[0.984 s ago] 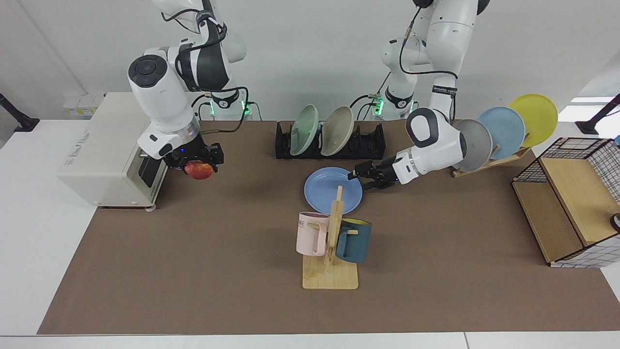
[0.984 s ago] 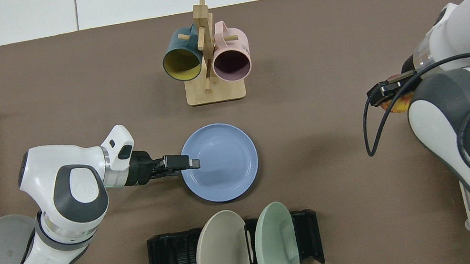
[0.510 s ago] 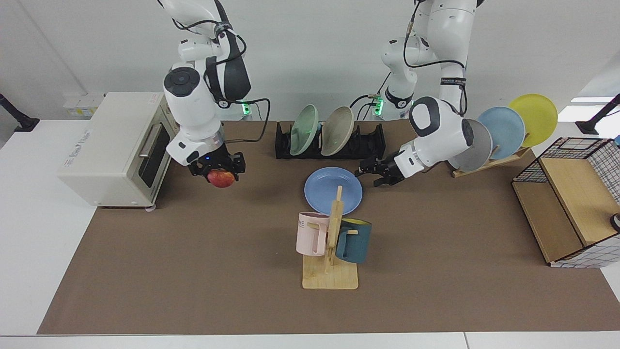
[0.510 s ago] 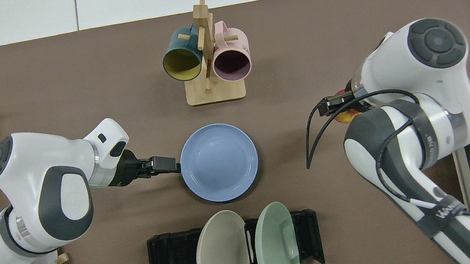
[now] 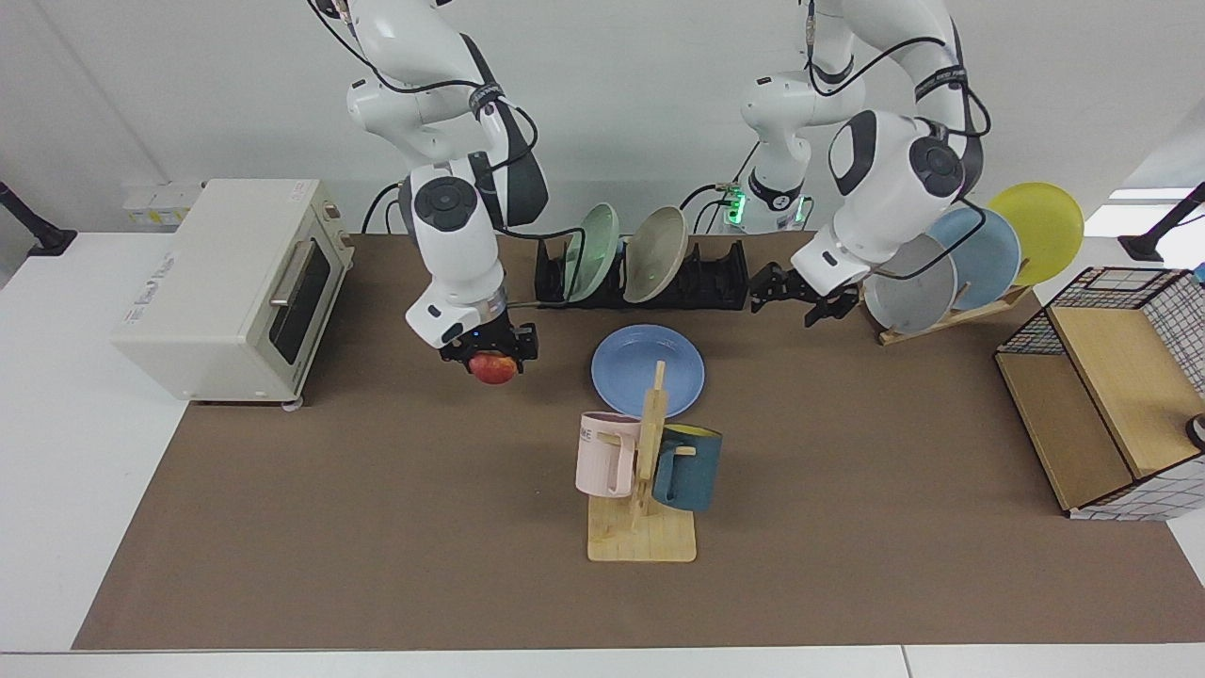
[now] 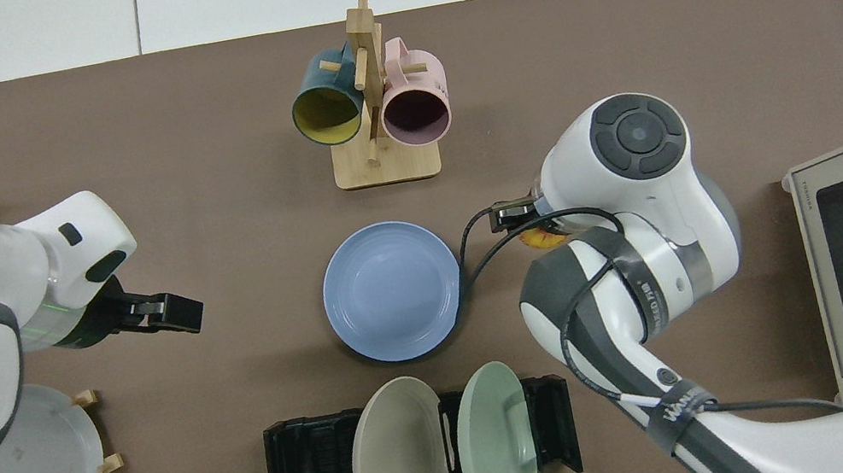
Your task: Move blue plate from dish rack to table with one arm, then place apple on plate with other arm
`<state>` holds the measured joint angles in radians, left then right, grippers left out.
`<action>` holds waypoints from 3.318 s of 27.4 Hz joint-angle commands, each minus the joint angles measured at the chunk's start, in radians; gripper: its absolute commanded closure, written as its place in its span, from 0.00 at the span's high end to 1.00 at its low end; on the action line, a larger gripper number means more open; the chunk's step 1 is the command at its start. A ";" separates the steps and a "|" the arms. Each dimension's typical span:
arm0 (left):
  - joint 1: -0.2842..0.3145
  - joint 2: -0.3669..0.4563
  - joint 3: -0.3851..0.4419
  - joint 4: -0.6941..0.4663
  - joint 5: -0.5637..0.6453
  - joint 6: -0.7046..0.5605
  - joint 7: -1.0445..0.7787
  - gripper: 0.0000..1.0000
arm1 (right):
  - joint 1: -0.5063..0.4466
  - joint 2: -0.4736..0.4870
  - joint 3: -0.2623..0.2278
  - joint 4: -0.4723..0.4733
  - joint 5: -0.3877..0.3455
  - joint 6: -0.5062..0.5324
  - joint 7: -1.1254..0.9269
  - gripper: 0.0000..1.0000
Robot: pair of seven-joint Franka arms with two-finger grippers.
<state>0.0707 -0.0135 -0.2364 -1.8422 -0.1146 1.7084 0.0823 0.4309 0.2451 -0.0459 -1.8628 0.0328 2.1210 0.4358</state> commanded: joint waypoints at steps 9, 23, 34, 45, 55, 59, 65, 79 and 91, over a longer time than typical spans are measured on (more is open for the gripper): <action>-0.058 -0.037 0.085 0.185 0.108 -0.113 -0.012 1.00 | 0.146 0.157 -0.005 0.158 0.013 0.007 0.253 0.00; -0.066 -0.030 0.115 0.219 0.109 -0.147 -0.001 1.00 | 0.244 0.292 -0.003 0.309 0.015 0.028 0.463 0.00; -0.051 0.032 0.112 0.330 0.108 -0.225 0.001 1.00 | 0.287 0.338 -0.002 0.312 0.025 0.066 0.555 0.00; -0.054 0.017 0.114 0.319 0.093 -0.222 -0.003 1.00 | 0.292 0.324 0.005 0.284 0.029 0.056 0.544 1.00; -0.048 0.015 0.115 0.319 0.093 -0.224 -0.009 1.00 | 0.275 0.258 0.005 0.297 0.032 -0.015 0.543 1.00; -0.039 0.015 0.115 0.319 0.093 -0.224 -0.009 1.00 | 0.232 0.209 0.006 0.313 0.029 -0.082 0.499 1.00; -0.028 0.013 0.115 0.319 0.095 -0.225 -0.009 1.00 | 0.105 0.108 0.006 0.310 0.067 -0.136 0.301 1.00; -0.026 0.013 0.115 0.319 0.095 -0.225 -0.009 1.00 | -0.150 -0.041 -0.006 0.231 0.061 -0.245 -0.133 1.00; -0.026 0.013 0.115 0.319 0.095 -0.225 -0.007 1.00 | -0.230 -0.185 -0.078 0.099 0.035 -0.251 -0.440 1.00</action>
<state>0.0433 0.0002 -0.1212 -1.5412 -0.0252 1.5114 0.0820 0.2135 0.1579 -0.0913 -1.6696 0.0842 1.8731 0.0933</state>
